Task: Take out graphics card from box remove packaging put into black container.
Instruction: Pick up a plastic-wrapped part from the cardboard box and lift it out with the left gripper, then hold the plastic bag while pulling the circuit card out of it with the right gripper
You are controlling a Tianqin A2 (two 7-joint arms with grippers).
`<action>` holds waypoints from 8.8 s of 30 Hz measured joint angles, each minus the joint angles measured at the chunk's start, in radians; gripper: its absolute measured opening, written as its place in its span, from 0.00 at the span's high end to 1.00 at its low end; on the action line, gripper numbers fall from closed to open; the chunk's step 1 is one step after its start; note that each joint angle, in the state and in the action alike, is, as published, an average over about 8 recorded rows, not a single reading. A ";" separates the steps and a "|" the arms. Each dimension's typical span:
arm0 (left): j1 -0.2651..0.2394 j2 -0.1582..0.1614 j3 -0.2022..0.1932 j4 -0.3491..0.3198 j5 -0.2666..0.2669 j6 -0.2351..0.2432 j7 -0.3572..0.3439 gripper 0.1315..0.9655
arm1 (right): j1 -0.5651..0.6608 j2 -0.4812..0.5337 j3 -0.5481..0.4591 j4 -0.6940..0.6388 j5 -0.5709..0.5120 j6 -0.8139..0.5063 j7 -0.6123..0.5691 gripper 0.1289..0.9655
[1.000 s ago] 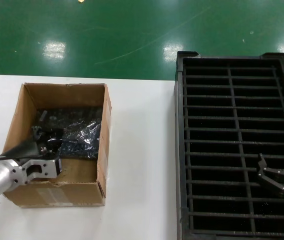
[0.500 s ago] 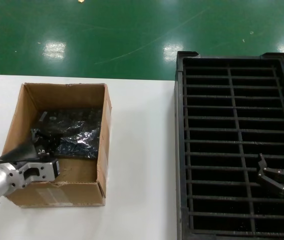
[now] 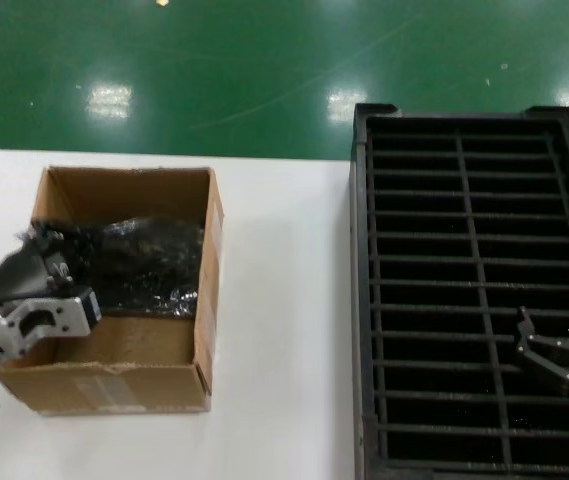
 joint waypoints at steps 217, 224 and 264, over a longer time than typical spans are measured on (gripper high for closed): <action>0.695 -0.133 -0.250 -0.789 -0.270 -0.091 0.202 0.99 | 0.514 0.065 -0.476 -0.189 -0.084 -0.712 0.312 0.77; 0.695 -0.133 -0.250 -0.789 -0.270 -0.091 0.202 0.99 | 0.512 0.048 -0.495 -0.185 -0.107 -0.698 0.356 0.78; 0.695 -0.133 -0.251 -0.789 -0.268 -0.091 0.200 0.99 | 0.158 0.441 -0.102 0.206 0.126 -0.734 0.233 0.93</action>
